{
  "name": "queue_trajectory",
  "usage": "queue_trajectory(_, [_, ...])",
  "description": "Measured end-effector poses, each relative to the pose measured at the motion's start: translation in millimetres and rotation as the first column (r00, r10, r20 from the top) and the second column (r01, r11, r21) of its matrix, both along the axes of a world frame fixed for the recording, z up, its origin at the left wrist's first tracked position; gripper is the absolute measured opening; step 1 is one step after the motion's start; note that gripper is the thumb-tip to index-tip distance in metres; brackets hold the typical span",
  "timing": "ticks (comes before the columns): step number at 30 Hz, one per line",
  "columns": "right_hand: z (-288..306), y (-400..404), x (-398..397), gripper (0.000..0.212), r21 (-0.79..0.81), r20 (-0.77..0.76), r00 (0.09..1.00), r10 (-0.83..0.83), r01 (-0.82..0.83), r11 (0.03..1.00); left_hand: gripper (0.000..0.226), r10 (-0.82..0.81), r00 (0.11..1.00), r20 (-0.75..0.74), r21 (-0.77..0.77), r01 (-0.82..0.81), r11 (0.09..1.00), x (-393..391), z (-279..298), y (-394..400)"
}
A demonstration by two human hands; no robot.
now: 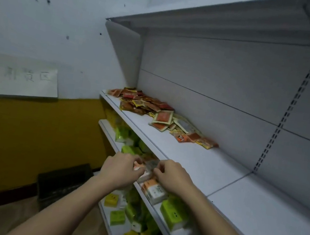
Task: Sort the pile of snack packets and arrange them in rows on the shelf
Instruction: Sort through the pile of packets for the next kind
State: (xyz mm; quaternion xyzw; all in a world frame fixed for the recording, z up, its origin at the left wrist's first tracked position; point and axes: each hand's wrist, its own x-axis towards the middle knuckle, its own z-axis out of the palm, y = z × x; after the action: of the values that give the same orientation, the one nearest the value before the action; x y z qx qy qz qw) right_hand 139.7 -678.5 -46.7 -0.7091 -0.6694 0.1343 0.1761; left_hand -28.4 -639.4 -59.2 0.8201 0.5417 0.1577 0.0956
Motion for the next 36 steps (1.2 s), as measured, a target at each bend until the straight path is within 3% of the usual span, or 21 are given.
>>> queue_trajectory(11, [6.2,149.2,-40.2,0.024,0.072,-0.071,0.997,0.033,-0.028,0.997,0.037,0.023,1.000,-0.016,0.033,-0.022,0.999,-46.3,15.9,139.9])
queue_trajectory(21, [-36.9,349.6,-77.3,0.026,0.037,-0.351,0.934,0.074,-0.065,0.997,0.033,0.063,0.997,-0.040,-0.017,-0.064,0.998,-67.3,-5.9,336.9])
queue_trajectory(36, [-35.6,605.1,-129.5,0.019,0.043,-0.306,0.951,0.033,-0.021,0.999,0.026,0.092,0.983,0.159,-0.088,-0.079,0.993,-138.3,-37.1,601.4])
